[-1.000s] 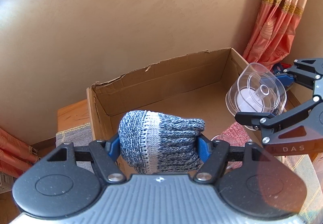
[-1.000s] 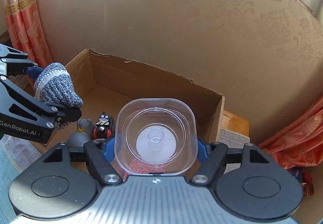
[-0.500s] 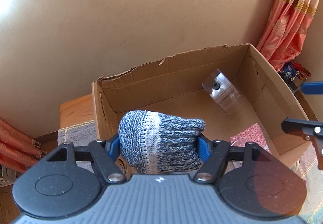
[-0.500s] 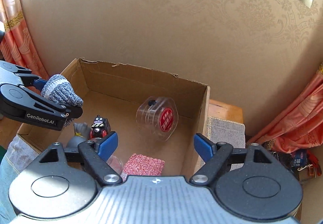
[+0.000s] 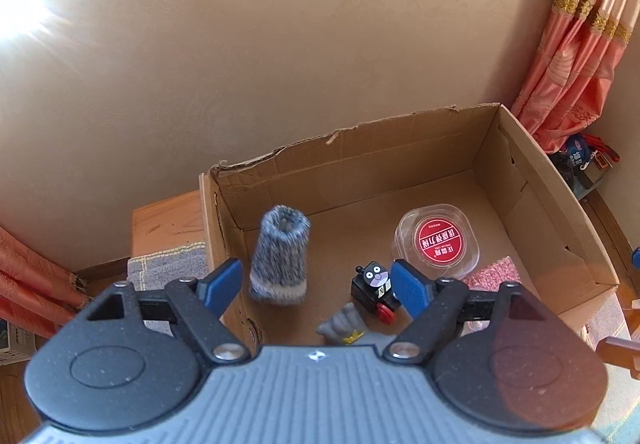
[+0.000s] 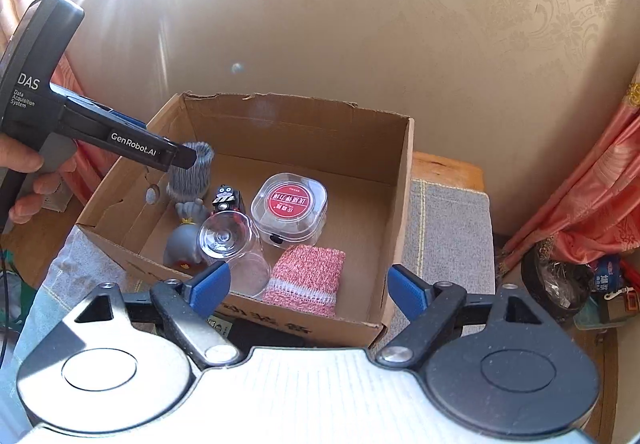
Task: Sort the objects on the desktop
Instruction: 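Open right tool to drop the container into the box while left tool releases the sock, then move both open tools back toward the remaining objects on the towel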
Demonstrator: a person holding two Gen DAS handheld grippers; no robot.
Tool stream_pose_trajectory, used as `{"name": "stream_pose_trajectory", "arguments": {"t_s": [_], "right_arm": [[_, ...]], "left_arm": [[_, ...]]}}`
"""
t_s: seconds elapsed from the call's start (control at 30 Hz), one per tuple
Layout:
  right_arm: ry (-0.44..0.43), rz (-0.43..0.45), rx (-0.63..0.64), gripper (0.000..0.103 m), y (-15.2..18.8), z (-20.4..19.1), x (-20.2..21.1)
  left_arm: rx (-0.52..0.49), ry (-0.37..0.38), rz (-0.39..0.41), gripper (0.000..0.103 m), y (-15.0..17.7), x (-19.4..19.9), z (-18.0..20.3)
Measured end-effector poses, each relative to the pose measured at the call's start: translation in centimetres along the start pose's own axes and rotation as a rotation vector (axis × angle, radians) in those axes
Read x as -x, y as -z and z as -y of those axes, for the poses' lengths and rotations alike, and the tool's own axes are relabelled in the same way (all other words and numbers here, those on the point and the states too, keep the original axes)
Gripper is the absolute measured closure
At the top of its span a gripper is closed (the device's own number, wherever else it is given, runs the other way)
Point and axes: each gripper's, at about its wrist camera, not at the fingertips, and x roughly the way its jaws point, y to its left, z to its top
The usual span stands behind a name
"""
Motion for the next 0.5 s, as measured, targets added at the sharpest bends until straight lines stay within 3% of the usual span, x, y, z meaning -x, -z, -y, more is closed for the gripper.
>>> {"name": "stream_pose_trajectory", "arguments": {"t_s": [0.5], "right_arm": [[-0.003,-0.002,-0.039,0.005,4.1,-1.0,3.0]], "left_arm": [[-0.093,0.032,0.009,0.021,4.1,5.3,2.0]]}}
